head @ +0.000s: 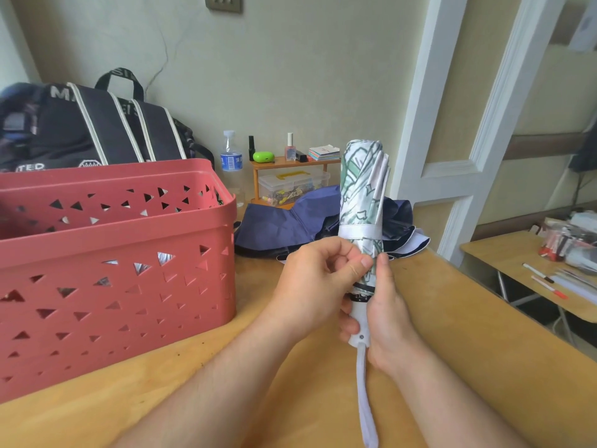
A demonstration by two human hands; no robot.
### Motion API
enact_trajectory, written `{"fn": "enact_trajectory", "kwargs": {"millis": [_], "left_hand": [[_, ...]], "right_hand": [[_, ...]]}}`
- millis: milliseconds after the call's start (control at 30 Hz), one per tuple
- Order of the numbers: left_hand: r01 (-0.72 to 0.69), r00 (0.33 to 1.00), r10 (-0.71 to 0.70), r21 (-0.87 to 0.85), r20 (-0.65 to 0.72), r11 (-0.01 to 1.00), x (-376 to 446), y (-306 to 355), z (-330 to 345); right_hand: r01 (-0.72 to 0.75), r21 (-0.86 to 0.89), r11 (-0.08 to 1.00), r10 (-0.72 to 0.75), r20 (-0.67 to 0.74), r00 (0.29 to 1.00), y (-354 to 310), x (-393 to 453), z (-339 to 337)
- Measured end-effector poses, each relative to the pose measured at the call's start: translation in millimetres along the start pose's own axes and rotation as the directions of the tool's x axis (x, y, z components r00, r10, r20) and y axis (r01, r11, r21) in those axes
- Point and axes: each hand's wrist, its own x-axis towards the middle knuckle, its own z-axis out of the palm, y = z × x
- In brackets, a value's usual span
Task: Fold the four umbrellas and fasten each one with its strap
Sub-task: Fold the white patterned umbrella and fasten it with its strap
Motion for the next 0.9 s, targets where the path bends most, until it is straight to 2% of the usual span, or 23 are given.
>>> {"fn": "enact_trajectory", "kwargs": {"millis": [133, 300, 367, 500, 567, 733, 833, 900], "left_hand": [[0.020, 0.999, -0.023, -0.105, -0.026, 0.994, 2, -1, -6], [-0.041, 0.973, 0.073, 0.147, -0.220, 0.988, 7, -4, -10], [-0.022, 0.969, 0.062, 0.166, -0.238, 0.986, 8, -6, -11], [0.032, 0.974, -0.028, 0.015, -0.226, 0.999, 12, -6, -10], [0.058, 0.977, -0.070, -0.065, -0.200, 0.996, 13, -8, -10], [0.084, 0.983, -0.106, -0.145, -0.150, 0.986, 15, -11, -11], [0.083, 0.982, -0.115, -0.201, -0.152, 0.976, 16, -11, -15], [0.061, 0.986, -0.088, -0.179, -0.144, 0.982, 15, -10, -17]], "right_hand": [[-0.049, 0.038, 0.998, 0.045, 0.101, 0.994, -2, -1, 1], [-0.072, 0.111, 0.991, 0.047, 0.209, 0.977, -2, 1, -2], [-0.069, 0.142, 0.987, 0.031, 0.254, 0.967, -2, 0, -4], [-0.029, 0.160, 0.987, -0.020, 0.296, 0.955, -2, -2, -5], [0.002, 0.138, 0.990, -0.037, 0.253, 0.967, -2, -3, -4], [0.049, 0.034, 0.998, -0.054, 0.163, 0.985, -4, -2, -4], [0.114, 0.096, 0.989, -0.130, 0.187, 0.974, -1, 2, -3], [0.107, 0.158, 0.982, -0.137, 0.195, 0.971, 0, 4, -2]]}}
